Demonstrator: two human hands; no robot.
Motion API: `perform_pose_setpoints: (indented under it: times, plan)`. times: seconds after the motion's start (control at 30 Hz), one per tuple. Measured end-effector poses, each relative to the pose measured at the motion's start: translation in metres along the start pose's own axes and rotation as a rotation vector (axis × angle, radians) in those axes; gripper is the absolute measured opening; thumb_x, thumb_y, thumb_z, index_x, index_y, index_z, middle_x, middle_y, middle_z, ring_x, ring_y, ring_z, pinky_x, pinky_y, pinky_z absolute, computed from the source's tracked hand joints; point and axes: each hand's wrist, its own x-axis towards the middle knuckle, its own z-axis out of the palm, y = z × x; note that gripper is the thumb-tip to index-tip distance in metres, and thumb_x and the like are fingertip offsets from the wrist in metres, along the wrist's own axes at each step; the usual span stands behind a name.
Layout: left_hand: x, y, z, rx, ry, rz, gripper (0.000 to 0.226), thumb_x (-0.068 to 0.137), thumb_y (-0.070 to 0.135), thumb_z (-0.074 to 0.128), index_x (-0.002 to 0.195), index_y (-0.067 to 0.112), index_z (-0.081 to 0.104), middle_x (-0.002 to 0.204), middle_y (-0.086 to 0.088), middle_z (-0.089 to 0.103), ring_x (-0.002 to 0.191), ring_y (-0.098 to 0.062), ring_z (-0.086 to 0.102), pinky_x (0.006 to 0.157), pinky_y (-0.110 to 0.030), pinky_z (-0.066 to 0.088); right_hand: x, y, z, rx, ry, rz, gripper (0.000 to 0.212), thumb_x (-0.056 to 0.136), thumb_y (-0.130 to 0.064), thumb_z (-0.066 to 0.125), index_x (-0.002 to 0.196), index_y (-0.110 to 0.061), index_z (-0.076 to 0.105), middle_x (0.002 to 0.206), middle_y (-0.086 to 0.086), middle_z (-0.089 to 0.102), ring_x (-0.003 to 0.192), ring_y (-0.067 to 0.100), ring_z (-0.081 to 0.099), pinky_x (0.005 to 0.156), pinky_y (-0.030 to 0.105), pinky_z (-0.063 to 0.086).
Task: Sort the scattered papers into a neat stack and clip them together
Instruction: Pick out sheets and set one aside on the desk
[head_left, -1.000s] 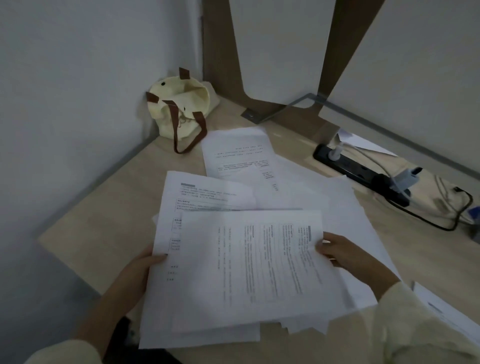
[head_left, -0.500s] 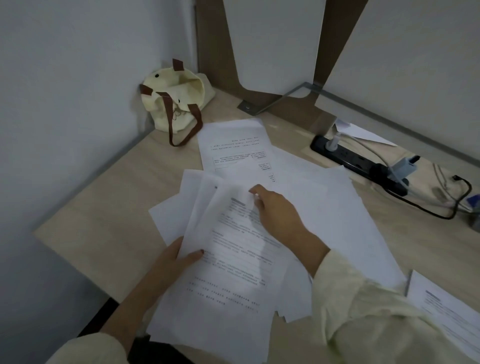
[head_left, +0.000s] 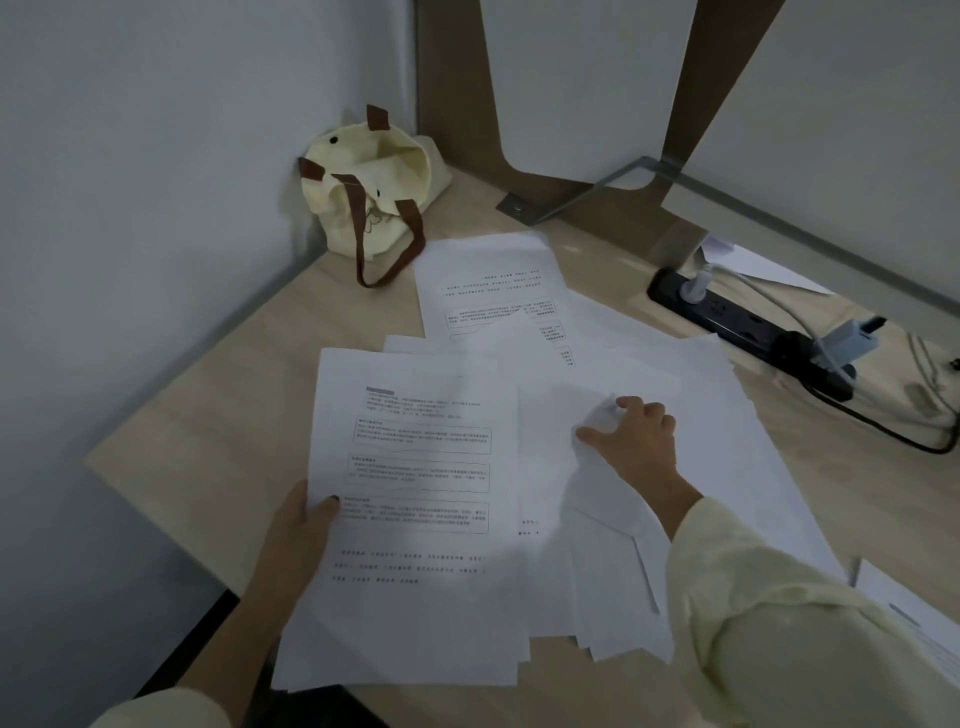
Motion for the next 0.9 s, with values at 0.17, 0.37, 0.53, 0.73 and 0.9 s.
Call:
perform_pose_setpoints:
  times: [0.17,0.37,0.53,0.73,0.9]
  plan:
    - [0.004,-0.003,0.001,0.013,0.010,-0.021,0.023,0.094,0.015,0.045,0.114,0.016,0.054,0.106,-0.005,0.061,0.098,-0.028,0.059,0.082,-0.039,0.046,0.007,-0.003,0.003,-0.010,-0.030,0.027,0.068,0.072,-0.037,0.073,0.125,-0.006,0.043,0.128,0.017,0.042,0.120,0.034,0.037,0.101,0.037,0.032]
    - [0.005,-0.004,0.002,0.011,0.017,-0.005,0.016,0.094,0.011,0.044,0.106,0.018,0.053,0.091,0.005,0.060,0.088,-0.022,0.058,0.072,-0.032,0.043,0.012,-0.004,0.002,-0.003,-0.089,0.048,0.064,0.077,-0.034,0.070,0.127,-0.004,0.043,0.128,0.016,0.040,0.122,0.034,0.036,0.100,0.040,0.035]
    - [0.003,-0.002,0.001,-0.062,-0.003,-0.025,0.018,0.094,0.012,0.045,0.109,0.014,0.056,0.095,0.001,0.063,0.084,-0.018,0.059,0.063,-0.027,0.045,0.002,-0.001,-0.004,0.357,-0.113,0.006,0.014,0.087,-0.014,0.052,0.098,-0.007,0.057,0.079,0.010,0.061,0.066,0.023,0.062,0.062,0.030,0.049]
    - [-0.006,0.007,0.007,-0.176,-0.086,-0.022,0.022,0.093,0.011,0.047,0.112,0.016,0.058,0.100,0.001,0.066,0.090,-0.019,0.062,0.067,-0.028,0.047,-0.023,0.025,-0.055,1.094,0.097,0.118,0.004,0.091,-0.008,0.052,0.093,-0.006,0.055,0.073,0.011,0.061,0.044,0.013,0.066,0.052,0.027,0.059]
    - [-0.011,0.021,0.025,-0.244,-0.186,-0.042,0.025,0.091,0.012,0.051,0.112,0.015,0.063,0.106,-0.007,0.070,0.097,-0.028,0.065,0.088,-0.044,0.051,-0.055,0.037,-0.119,1.373,0.303,-0.130,0.007,0.094,-0.009,0.049,0.097,-0.007,0.054,0.089,0.005,0.065,0.078,0.014,0.073,0.086,0.032,0.056]
